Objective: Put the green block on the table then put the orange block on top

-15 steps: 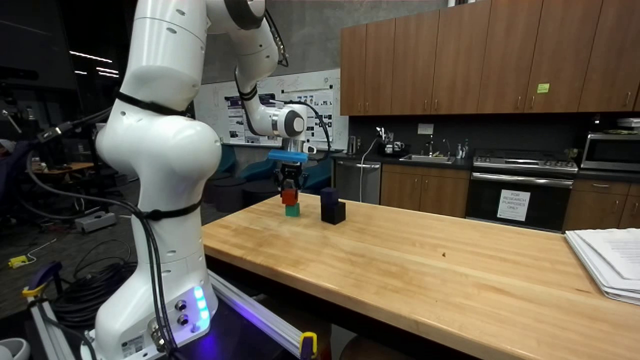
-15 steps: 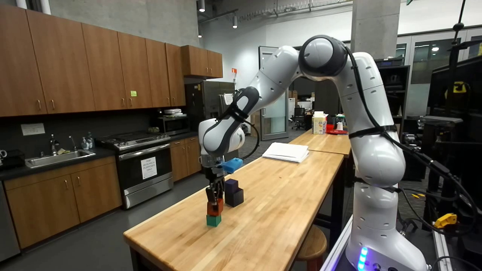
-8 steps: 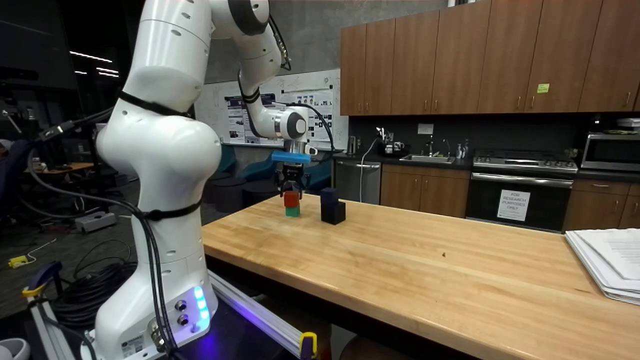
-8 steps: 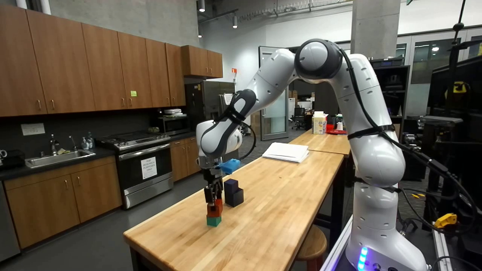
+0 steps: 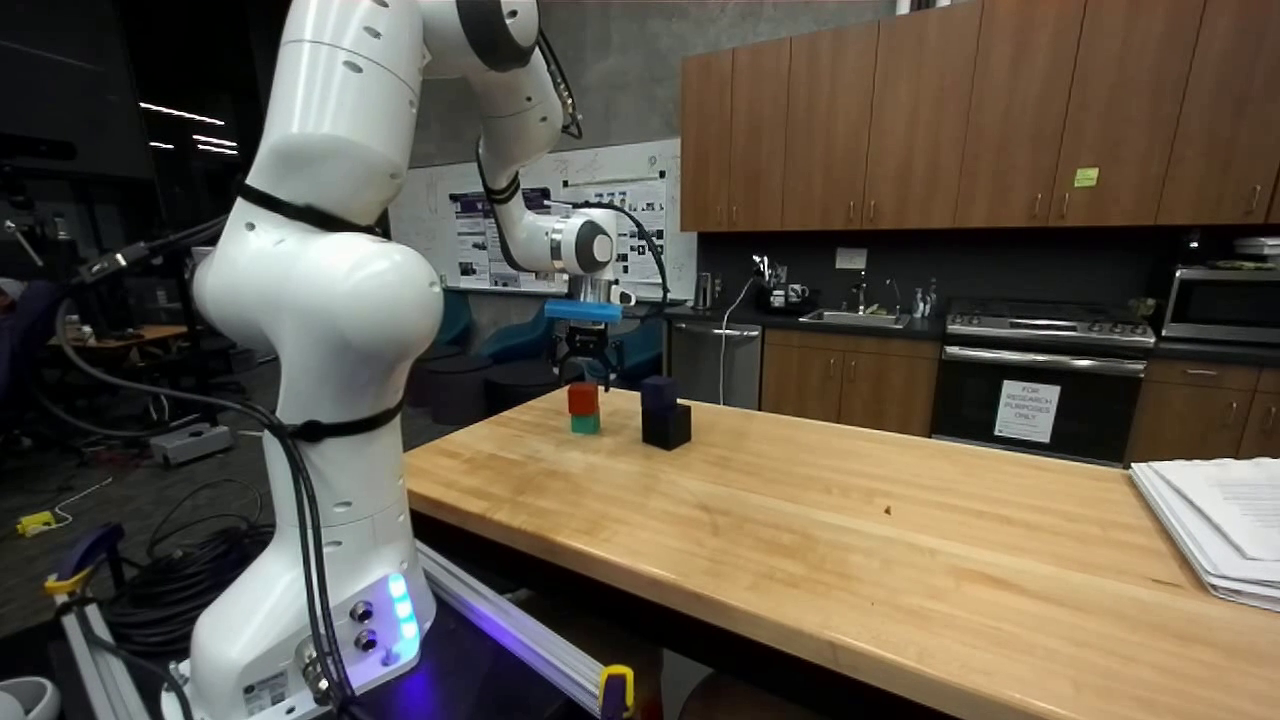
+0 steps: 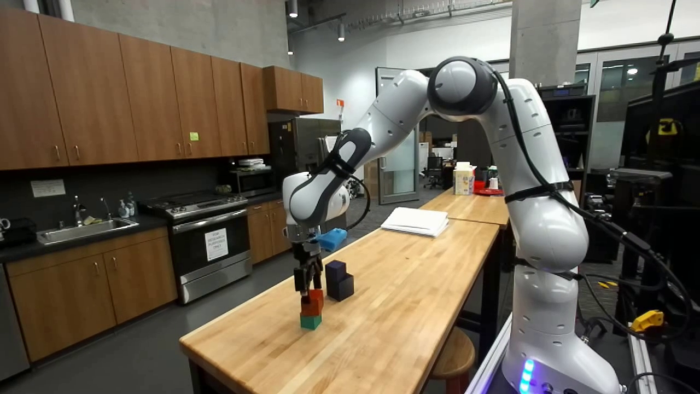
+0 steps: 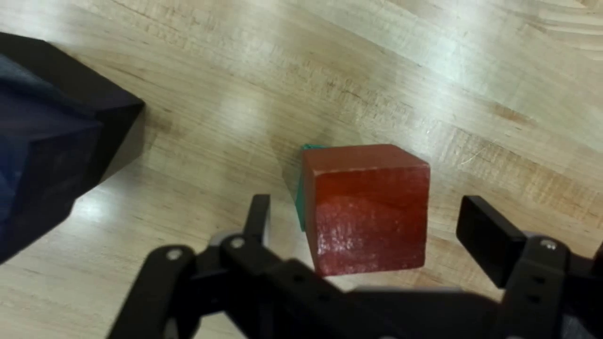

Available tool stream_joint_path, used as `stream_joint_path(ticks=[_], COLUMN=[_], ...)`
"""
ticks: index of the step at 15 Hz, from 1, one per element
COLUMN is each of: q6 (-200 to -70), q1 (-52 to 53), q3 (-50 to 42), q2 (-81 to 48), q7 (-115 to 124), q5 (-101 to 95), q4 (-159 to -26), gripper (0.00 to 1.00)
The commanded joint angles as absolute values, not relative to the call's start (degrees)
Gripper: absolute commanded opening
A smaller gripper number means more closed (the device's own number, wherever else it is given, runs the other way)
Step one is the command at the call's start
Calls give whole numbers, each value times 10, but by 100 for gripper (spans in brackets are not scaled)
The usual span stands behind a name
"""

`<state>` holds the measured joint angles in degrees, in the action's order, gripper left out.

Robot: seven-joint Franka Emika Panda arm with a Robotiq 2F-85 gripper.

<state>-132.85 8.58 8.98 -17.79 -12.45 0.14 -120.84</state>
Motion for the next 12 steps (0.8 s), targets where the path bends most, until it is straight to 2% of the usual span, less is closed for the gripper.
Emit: stream_joint_path(ticks=[1,12], q6=[-1295,-1125], q1=[82,88], q3=[95,89], q2=[-133,12], q7=[-110,15], q5=[6,18], q4=[-1223,-1272], gripper=[100,100])
